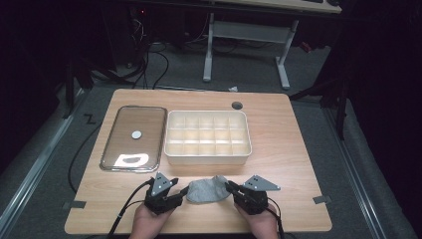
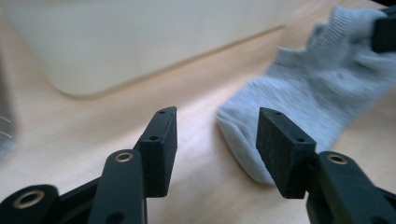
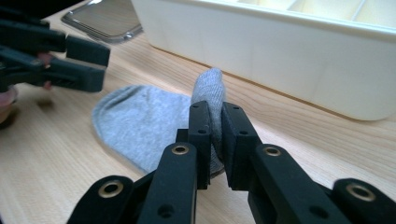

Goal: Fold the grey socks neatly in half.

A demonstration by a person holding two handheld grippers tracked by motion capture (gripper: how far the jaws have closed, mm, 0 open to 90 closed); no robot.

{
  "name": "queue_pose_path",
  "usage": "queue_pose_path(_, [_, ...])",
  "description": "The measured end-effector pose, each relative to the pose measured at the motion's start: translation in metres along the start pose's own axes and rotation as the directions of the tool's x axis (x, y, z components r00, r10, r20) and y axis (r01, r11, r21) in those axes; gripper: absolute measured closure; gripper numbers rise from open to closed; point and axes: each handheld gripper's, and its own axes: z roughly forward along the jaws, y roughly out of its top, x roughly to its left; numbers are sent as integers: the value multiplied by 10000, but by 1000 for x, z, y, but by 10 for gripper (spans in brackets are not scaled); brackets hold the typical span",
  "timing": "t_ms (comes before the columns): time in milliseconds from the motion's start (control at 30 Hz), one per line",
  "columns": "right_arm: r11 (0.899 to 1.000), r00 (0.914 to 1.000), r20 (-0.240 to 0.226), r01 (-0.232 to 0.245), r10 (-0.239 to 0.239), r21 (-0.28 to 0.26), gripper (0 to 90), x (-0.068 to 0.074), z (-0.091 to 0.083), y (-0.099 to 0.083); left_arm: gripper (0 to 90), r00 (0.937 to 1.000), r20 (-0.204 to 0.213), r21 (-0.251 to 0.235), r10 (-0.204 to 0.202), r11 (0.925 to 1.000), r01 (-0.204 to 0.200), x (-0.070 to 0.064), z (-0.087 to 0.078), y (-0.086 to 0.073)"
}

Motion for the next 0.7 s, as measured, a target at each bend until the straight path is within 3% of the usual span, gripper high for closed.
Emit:
queue_pose_path(100, [9999, 9997, 242, -23, 20, 112, 839, 0, 1, 2, 481, 9994, 337, 636, -26, 9980, 5, -3, 8, -1])
queue_pose_path(167, [9997, 9991, 417, 89, -98, 206, 839, 2, 1, 5, 498, 9993, 326, 858, -174, 9962, 146, -2, 11, -1])
queue_pose_path(200, [9997, 9988, 477, 101, -113, 242, 839, 3, 1, 7, 518, 9991, 355, 852, -241, 9961, 210, -1, 12, -1])
queue_pose_path(267, [9990, 9973, 667, 287, -310, 341, 838, 8, 1, 11, 641, 9974, 595, 881, -400, 9955, 347, 0, 13, 0])
queue_pose_path(300, [9990, 9973, 667, 287, -310, 341, 838, 8, 1, 11, 641, 9964, 740, 986, -422, 9945, 348, 0, 14, -1])
queue_pose_path(367, [9968, 9941, 821, 669, -704, 447, 837, 15, 3, 15, 751, 9966, 728, 876, -391, 9956, 327, -1, 13, -2])
queue_pose_path(533, [9930, 9903, 902, 999, -1054, 635, 836, 28, 10, 18, 800, 9970, 543, 626, -556, 9967, 522, -1, 11, -3])
queue_pose_path(567, [9899, 9886, 783, 1228, -1283, 711, 836, 35, 17, 19, 817, 9973, 471, 567, -565, 9969, 538, -1, 10, -3])
queue_pose_path(700, [9864, 9878, 552, 1406, -1456, 849, 836, 45, 28, 19, 848, 9978, 415, 471, -519, 9976, 499, -1, 9, -4])
